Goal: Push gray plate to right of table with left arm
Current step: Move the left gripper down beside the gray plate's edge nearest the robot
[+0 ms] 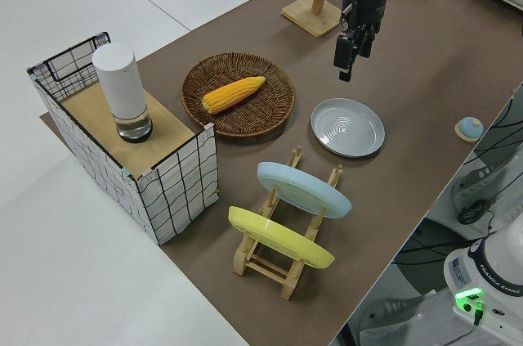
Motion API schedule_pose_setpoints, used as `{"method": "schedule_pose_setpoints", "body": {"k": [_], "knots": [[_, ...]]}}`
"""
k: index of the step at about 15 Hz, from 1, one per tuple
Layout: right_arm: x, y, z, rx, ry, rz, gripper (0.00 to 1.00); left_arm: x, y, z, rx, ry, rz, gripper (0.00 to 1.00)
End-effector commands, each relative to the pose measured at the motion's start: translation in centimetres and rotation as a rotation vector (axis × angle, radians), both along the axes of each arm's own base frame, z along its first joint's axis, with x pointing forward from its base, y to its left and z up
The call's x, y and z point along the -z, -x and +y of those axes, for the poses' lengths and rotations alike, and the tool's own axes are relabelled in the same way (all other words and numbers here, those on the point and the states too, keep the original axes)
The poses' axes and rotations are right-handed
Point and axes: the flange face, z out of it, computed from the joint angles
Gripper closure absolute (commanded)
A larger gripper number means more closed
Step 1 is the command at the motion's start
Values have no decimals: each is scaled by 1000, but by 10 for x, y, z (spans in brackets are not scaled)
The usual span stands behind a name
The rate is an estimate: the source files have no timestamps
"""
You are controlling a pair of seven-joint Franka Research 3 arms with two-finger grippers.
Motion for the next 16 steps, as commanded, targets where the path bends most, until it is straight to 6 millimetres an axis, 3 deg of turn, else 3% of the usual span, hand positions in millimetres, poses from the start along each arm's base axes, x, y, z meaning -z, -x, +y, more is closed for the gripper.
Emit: {"method": "schedule_pose_setpoints", "body": {"k": [1,5,9,16], "knots": [[0,8,-2,24,-9,5,5,29,32,6,5,-4,-28,9],[0,7,-2,24,-9,3,5,51,39,22,-55,28,-11,11],[0,7,-2,24,-9,3,5,80,48,27,-73,39,-21,11],[0,7,-2,24,-9,3,5,112,59,31,-87,41,-35,15]]}}
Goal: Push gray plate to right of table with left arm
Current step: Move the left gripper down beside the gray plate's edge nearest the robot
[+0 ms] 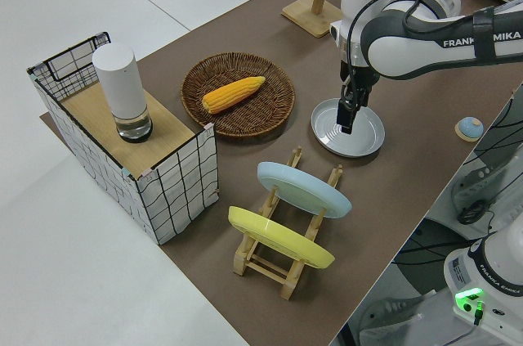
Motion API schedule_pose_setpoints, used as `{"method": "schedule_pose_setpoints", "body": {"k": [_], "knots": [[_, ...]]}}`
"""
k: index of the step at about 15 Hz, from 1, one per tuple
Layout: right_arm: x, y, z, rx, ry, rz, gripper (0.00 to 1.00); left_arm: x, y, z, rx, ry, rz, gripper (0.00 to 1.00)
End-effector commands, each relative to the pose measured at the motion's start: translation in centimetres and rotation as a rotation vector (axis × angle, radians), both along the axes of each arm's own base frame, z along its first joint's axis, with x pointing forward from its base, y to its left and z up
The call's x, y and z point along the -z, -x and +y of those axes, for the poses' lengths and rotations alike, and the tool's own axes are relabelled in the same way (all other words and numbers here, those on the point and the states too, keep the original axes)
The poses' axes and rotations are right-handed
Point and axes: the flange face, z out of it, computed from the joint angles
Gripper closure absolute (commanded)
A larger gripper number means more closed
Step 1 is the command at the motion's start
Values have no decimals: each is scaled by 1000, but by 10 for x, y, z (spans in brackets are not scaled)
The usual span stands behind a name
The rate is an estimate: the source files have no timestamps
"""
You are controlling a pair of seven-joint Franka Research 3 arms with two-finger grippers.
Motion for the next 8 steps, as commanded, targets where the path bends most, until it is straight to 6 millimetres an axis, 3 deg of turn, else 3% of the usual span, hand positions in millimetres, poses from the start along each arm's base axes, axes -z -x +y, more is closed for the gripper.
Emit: {"method": "schedule_pose_setpoints", "body": {"k": [1,5,8], "knots": [[0,7,-2,24,-9,3,5,22,18,4,-17,18,-41,15],[0,7,-2,24,-9,3,5,53,35,19,-91,77,-27,23],[0,7,-2,24,-9,3,5,60,34,25,-67,81,-61,32]]}}
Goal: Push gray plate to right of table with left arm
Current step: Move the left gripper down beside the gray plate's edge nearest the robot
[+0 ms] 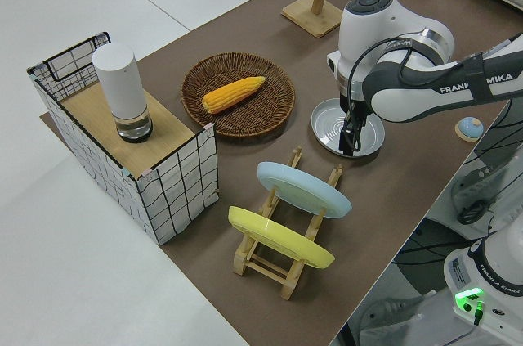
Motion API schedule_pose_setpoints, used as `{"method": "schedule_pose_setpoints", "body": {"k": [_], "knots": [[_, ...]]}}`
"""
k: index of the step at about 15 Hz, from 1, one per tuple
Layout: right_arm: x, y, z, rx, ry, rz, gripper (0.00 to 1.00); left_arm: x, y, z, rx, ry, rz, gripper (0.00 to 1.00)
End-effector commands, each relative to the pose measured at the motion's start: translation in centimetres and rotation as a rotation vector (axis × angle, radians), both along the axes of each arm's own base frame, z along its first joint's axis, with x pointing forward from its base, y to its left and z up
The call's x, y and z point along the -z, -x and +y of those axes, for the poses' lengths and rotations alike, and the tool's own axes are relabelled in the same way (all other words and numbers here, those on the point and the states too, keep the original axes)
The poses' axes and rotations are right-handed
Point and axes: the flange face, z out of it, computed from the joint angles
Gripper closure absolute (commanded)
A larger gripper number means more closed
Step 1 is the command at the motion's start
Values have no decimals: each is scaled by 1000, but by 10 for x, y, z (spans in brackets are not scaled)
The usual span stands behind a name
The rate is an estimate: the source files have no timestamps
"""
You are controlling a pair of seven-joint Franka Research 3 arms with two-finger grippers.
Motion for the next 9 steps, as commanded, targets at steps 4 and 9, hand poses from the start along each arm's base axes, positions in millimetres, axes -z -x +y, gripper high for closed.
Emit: {"method": "schedule_pose_setpoints", "body": {"k": [4,9], "knots": [[0,7,-2,24,-9,3,7,13,8,13,-7,14,-57,65],[0,7,-2,24,-9,3,5,25,4,11,1,-1,-97,163]]}}
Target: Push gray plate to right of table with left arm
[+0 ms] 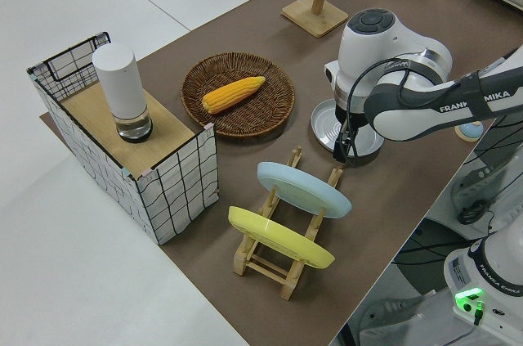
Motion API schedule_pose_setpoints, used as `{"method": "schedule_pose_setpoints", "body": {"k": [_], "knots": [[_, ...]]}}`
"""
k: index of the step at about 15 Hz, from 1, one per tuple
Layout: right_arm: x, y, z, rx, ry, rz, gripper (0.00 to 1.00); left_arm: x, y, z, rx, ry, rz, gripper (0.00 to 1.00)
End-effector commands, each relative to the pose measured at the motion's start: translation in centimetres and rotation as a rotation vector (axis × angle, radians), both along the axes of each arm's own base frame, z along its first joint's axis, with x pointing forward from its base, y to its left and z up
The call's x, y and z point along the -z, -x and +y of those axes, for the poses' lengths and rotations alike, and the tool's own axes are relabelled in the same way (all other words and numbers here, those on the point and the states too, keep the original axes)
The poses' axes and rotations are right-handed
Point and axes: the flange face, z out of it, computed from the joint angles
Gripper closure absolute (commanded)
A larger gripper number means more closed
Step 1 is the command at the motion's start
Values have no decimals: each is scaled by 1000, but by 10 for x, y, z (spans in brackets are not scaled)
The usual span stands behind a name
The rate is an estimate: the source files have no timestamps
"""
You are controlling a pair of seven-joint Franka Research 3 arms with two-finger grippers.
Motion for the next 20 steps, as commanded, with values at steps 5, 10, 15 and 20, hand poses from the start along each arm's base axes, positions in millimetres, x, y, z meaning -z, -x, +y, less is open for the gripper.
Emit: {"method": "schedule_pose_setpoints", "body": {"k": [5,10,15,20], "knots": [[0,7,-2,24,-9,3,5,16,-3,-3,96,-3,-53,239],[0,8,-2,24,-9,5,5,26,-7,-3,98,-12,-62,356],[0,7,-2,24,-9,3,5,25,-8,-3,97,-15,-72,818],[0,7,-2,24,-9,3,5,25,-8,-3,96,-16,-77,917]]}}
